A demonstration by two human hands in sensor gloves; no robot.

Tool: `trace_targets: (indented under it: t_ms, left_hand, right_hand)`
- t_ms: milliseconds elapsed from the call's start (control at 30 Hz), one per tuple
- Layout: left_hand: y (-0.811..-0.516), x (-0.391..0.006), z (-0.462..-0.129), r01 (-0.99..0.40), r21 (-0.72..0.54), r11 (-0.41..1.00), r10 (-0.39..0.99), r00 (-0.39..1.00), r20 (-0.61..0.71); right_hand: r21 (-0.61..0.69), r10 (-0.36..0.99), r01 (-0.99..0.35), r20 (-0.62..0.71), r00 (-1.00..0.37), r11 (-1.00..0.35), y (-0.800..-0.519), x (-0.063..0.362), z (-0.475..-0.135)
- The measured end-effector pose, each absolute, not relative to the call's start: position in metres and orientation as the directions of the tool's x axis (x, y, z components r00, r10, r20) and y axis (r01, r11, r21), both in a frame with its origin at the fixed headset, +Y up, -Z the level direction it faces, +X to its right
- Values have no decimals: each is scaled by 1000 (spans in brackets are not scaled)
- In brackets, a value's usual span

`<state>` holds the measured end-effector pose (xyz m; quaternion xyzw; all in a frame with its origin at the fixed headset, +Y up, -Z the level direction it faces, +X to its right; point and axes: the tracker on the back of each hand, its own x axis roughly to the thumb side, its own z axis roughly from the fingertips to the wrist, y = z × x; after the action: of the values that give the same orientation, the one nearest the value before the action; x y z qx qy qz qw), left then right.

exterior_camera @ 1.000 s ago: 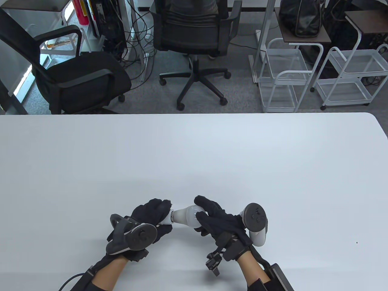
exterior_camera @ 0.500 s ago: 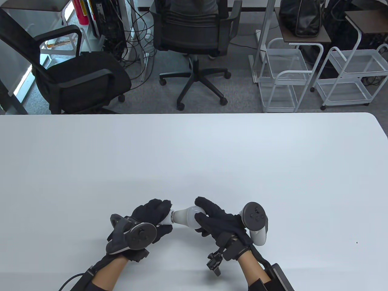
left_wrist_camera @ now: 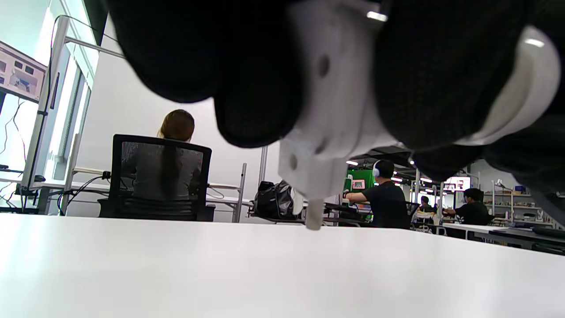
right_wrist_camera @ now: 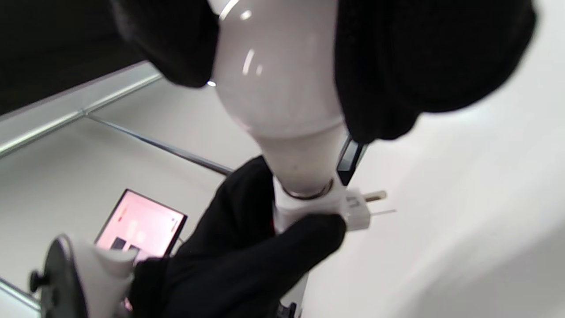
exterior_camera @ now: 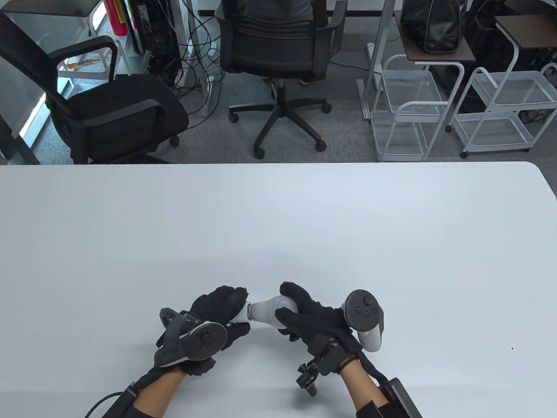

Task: Screw light bulb into light bulb socket (Screw with right hand)

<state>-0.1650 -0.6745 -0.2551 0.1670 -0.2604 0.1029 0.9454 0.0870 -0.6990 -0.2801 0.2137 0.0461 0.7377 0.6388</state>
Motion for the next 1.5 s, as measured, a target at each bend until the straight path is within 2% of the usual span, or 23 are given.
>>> trace_targets:
  t_ms: [67, 233, 333, 467, 567, 633, 667, 733, 867, 1000, 1100, 1200, 1267, 1333, 1400, 1500]
  left_hand:
    - [-673, -164, -254, -256, 272, 928, 79, 846, 527]
    - [-673, -167, -258, -297, 191, 936, 153, 828, 540]
    - [-670, -167, -255, -281, 231, 932, 116, 832, 543]
    - [-670, -164, -253, -234, 269, 934, 56, 843, 535]
    - [-671, -166, -256, -270, 211, 940, 114, 827, 550]
    - [-672, -166, -257, -299, 129, 946, 169, 791, 588]
    - [-673, -164, -255, -330, 148, 932, 185, 787, 588]
    - [-672, -163, -253, -248, 241, 938, 73, 824, 562]
    - [-674, -159, -251, -253, 292, 923, 56, 836, 546]
    - [-675, -156, -249, -194, 331, 923, -18, 839, 543]
    - [-678, -153, -251, -175, 284, 943, -11, 835, 551]
    - [-678, -143, -247, -10, 345, 939, -186, 826, 532]
    - [-679, -139, -246, 44, 371, 927, -248, 815, 523]
    - [-680, -142, -248, 18, 364, 931, -215, 834, 509]
    - [-681, -148, -253, -45, 307, 951, -125, 851, 510]
    - [-679, -164, -260, -73, 319, 945, -76, 898, 432]
  right_hand:
    - [355, 962, -917, 255, -93, -182, -699, 89, -281]
    - [420, 948, -871, 288, -140, -256, -701, 85, -279]
    - [397, 964, -901, 257, -74, -175, -700, 82, -281]
    - [379, 962, -906, 256, -92, -187, -701, 81, -279]
    - [417, 960, -885, 260, -103, -208, -706, 84, -279]
    - [460, 955, -858, 277, -106, -229, -707, 80, -279]
    - [485, 953, -842, 285, -103, -236, -706, 78, -279]
    - [466, 951, -852, 289, -109, -239, -705, 76, -278]
    - [411, 950, -882, 293, -112, -231, -701, 72, -276]
    - [423, 966, -887, 247, -81, -183, -704, 72, -276]
    - [409, 943, -873, 300, -144, -264, -701, 71, -274]
    - [428, 909, -832, 368, -198, -354, -699, 65, -271]
    - [442, 897, -811, 388, -212, -382, -699, 63, -270]
    - [452, 892, -799, 394, -220, -396, -698, 64, -270]
    - [442, 886, -803, 410, -216, -399, -695, 66, -269]
    - [331, 869, -851, 428, -249, -407, -688, 76, -269]
